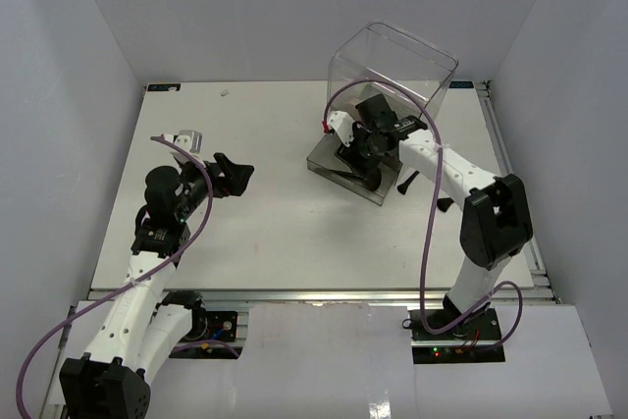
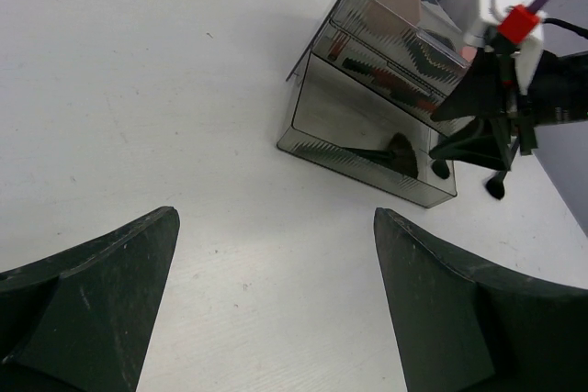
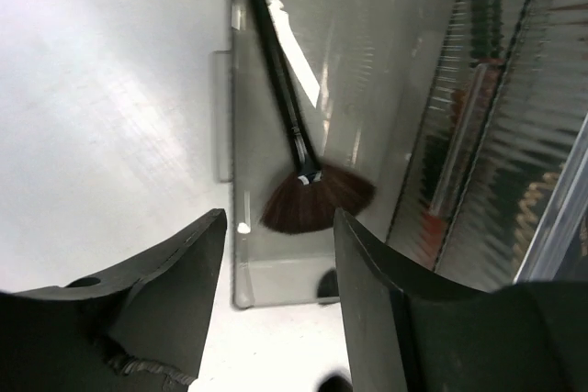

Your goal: Organize the makeup

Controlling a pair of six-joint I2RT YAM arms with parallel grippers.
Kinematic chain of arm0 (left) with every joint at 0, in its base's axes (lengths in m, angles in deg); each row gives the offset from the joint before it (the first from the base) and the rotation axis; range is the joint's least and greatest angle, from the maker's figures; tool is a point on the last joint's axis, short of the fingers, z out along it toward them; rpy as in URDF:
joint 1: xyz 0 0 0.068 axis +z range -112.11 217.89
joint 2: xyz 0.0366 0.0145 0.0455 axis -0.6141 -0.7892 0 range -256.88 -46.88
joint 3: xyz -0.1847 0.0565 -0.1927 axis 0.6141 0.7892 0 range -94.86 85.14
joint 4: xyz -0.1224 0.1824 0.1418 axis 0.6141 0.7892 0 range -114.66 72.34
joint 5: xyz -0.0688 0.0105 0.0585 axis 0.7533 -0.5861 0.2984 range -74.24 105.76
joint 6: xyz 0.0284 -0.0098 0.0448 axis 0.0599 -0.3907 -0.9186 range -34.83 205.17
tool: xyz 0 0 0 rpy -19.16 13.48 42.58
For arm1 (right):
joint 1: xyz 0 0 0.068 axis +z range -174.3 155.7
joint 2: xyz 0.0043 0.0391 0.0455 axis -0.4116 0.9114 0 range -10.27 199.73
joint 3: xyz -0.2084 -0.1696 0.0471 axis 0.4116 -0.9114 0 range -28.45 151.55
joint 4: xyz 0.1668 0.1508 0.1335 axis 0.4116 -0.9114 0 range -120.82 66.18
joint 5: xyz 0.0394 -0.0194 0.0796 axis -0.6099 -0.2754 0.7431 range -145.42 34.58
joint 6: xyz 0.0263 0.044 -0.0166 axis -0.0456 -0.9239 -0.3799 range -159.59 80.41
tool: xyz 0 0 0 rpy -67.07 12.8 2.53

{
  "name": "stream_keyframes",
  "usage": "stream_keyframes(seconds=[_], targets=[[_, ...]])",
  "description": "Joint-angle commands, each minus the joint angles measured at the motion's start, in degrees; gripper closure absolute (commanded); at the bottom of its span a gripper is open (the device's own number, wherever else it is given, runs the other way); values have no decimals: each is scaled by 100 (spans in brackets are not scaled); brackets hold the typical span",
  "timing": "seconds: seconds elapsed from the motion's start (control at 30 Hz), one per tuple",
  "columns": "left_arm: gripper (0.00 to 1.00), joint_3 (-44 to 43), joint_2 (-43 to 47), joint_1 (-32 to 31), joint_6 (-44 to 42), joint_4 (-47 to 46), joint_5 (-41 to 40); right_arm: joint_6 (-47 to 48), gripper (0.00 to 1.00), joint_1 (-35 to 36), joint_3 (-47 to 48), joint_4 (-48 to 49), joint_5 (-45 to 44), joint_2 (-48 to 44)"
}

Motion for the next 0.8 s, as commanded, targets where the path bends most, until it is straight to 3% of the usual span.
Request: stream_keyframes(seconds=[0.0,0.13,0.23,0.47,0.67,0.77], targets=[[2,-24,169,-12,-6,-44,100,343,42,-128,-506,-218,1368,-1201],[2,-19,244,-12,15,-62,143,1302,39,-700,-1319,-878,2543,-2392],[2,-4,290,-12,53,-81,234,2358,36,-1487,-1826,-1308,2613,-2865],[2,15,366,-12,109,-80,374,4609,33,-2960,-2396,-1976,1808,-3223],[2,13,408,-12,117,-88,390,6262,27,-3366,-2860,-1437,254,-3134],[2,22,415,-12,117,-88,399,6869,24,-3474,-2983,-1150,-23,-2830]])
